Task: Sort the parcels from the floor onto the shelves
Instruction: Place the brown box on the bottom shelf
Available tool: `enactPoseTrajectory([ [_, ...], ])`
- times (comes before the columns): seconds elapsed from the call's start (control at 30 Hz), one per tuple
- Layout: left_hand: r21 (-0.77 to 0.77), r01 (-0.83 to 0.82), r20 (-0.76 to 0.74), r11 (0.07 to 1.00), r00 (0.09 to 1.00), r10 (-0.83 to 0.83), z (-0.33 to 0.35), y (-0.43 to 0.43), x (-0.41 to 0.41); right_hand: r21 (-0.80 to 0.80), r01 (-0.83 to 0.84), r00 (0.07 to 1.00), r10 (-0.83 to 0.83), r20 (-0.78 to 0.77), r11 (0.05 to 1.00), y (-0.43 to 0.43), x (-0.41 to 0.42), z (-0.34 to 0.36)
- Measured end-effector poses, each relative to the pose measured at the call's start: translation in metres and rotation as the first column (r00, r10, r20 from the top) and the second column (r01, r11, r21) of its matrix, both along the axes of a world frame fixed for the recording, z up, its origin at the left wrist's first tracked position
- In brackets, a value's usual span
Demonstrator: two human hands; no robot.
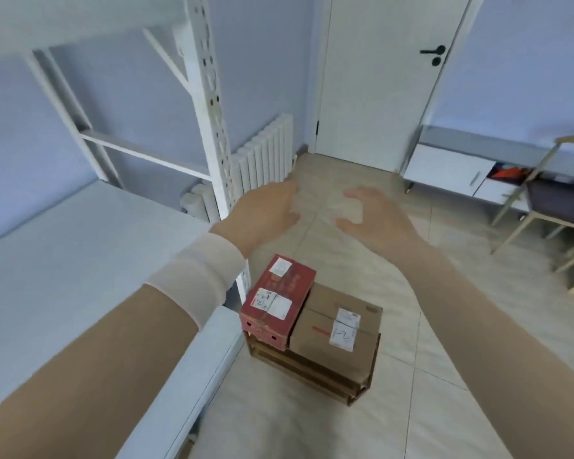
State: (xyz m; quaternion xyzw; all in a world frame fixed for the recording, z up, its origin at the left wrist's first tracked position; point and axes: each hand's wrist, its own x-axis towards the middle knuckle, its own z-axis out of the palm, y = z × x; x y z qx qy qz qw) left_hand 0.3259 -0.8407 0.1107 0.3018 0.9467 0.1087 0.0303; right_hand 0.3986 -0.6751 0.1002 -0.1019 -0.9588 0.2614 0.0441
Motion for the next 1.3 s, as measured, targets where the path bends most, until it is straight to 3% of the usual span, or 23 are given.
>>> enactPoseTrajectory([
  [0.3,-0.020,0.009,0.400,1.000,0.917,0.000,-0.138,0.065,-0.048,-0.196,0.286,0.931,-0.223,0.289,0.938,0.065,-0.009,-0.133],
  [0.47,-0.039,-0.004,0.581,0.999,0.813,0.025,-0.218,0.081,-0.068,-0.336,0.568,0.791,-0.385,0.476,0.751,0.083,-0.003,-0.199],
  [0.57,-0.071,-0.073,0.704,0.995,0.702,0.102,-0.268,0.091,-0.067,-0.370,0.696,0.695,-0.448,0.563,0.615,0.088,0.007,-0.236],
  [0.7,-0.135,-0.150,0.812,0.980,0.550,0.196,-0.327,0.103,-0.049,-0.361,0.795,0.581,-0.444,0.682,0.487,0.088,0.026,-0.297],
  [0.87,-0.180,-0.246,0.850,0.952,0.448,0.277,-0.390,0.114,-0.039,-0.329,0.862,0.479,-0.409,0.777,0.385,0.097,0.039,-0.368],
  [1.1,-0.145,-0.426,0.775,0.893,0.512,0.371,-0.479,0.136,-0.055,-0.313,0.899,0.429,-0.474,0.769,0.307,0.130,0.019,-0.471],
  [1.3,-0.140,-0.531,0.636,0.836,0.599,0.486,-0.515,0.153,-0.059,-0.320,0.921,0.390,-0.553,0.737,0.223,0.150,-0.003,-0.528],
])
